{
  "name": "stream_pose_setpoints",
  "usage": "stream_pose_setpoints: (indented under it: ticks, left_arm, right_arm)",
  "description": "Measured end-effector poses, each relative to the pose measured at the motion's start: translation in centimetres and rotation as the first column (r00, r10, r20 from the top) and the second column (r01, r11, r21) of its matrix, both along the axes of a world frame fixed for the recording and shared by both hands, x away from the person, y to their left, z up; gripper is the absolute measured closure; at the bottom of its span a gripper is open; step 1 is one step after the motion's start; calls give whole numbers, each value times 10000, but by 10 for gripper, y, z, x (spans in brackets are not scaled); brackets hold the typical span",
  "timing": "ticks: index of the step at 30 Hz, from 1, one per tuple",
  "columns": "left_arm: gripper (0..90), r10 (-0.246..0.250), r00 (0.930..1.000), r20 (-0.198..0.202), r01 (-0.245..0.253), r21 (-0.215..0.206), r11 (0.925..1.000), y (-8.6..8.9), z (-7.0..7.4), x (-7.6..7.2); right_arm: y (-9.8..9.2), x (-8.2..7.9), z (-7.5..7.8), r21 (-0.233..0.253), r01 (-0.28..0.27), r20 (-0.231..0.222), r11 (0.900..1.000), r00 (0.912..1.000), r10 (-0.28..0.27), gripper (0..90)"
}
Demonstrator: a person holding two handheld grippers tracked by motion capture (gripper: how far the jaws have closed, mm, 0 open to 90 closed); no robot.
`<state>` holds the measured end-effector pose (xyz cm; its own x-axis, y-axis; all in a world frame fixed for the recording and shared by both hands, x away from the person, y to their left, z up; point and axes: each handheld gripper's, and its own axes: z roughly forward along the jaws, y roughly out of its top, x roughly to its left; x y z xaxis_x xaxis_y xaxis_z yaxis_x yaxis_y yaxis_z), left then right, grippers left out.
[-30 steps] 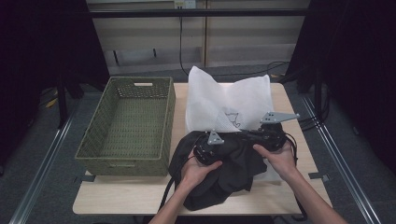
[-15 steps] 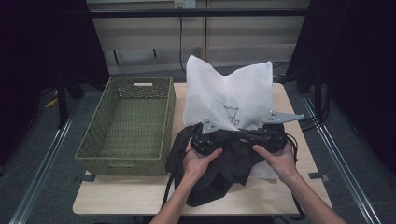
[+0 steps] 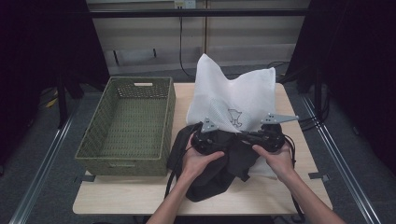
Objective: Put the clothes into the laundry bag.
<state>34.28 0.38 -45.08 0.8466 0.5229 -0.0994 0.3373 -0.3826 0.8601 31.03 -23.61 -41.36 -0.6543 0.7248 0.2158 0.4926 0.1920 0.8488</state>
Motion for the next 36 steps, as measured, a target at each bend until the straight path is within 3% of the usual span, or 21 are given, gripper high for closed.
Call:
stream_pose_setpoints:
  ticks: [2, 5, 8, 9, 11, 12, 13, 14, 17, 19, 22, 26, 29, 31, 32, 34, 35, 36]
  left_arm:
    - [236, -259, 9987, 429, 263, -106, 9996, 13, 8, -16]
    - [203, -329, 9988, 353, 345, -455, 9984, 25, 12, -27]
    - [181, -321, 9920, 1221, 319, 37, 9995, 38, 12, -48]
    - [147, -308, 9916, 1258, 286, 190, 9994, 41, 9, -49]
    - [122, -335, 9983, 479, 326, 201, 9993, 44, -7, -40]
    - [89, -354, 9986, 390, 336, 447, 9984, 41, -23, -36]
    - [71, -354, 9986, 390, 336, 447, 9984, 41, -23, -36]
    - [36, -415, 9979, 506, 377, 740, 9965, 34, -39, -35]
    - [11, -545, 9949, 846, 461, 979, 9941, 31, -47, -36]
    - [13, -566, 9939, 951, 459, 1112, 9927, 30, -48, -36]
    - [20, -574, 9960, 684, 495, 1120, 9925, 32, -51, -33]
    - [35, -571, 9957, 732, 477, 1244, 9911, 32, -51, -33]
    - [34, -576, 9960, 676, 490, 1219, 9913, 33, -51, -32]
    - [27, -655, 9958, 635, 580, 1143, 9918, 34, -51, -31]
    - [15, -955, 9935, 619, 889, 1020, 9908, 34, -51, -30]
    - [0, -1177, 9910, 639, 1107, 1051, 9883, 33, -52, -31]
    - [0, -1220, 9903, 669, 1128, 1272, 9854, 34, -51, -32]
    - [0, -1243, 9896, 717, 1154, 1175, 9863, 33, -51, -32]
  right_arm:
    - [-3, 2, -2, -125, 129, 32, 9998, 9999, -129, 882]
    - [-4, 3, -4, -220, 155, 27, 9996, 9999, -154, 881]
    - [-5, 5, -6, -178, 188, -46, 9997, 9998, -188, 878]
    - [-6, 6, -7, -230, 143, 8, 9996, 9999, -143, 869]
    - [-6, 6, -7, -209, 124, -54, 9997, 9999, -125, 867]
    - [-6, 7, -8, -180, 68, -25, 9998, 10000, -68, 862]
    - [-6, 7, -8, -180, 68, -25, 9998, 10000, -68, 862]
    - [-5, 7, -9, -194, -32, 17, 9998, 10000, 32, 836]
    - [-5, 7, -9, -252, -62, 58, 9997, 10000, 63, 726]
    - [-6, 8, -7, -409, -47, 62, 9992, 10000, 50, 718]
    - [-10, 8, -4, -486, 99, 128, 9988, 9999, -93, 657]
    - [-17, 7, -1, -723, 159, 326, 9973, 9994, -135, 622]
    - [-23, 8, -2, -1173, 163, 410, 9930, 9991, -116, 595]
    - [-23, 10, -7, -1361, 143, 306, 9906, 9995, -102, 592]
    - [-18, 11, -12, -1828, 10, 275, 9831, 9996, 41, 588]
    - [-15, 12, -17, -2030, -85, 210, 9791, 9997, 130, 602]
    - [-13, 12, -19, -2140, -79, 100, 9768, 9999, 103, 637]
    - [-12, 13, -20, -2176, -142, 32, 9759, 9999, 152, 654]
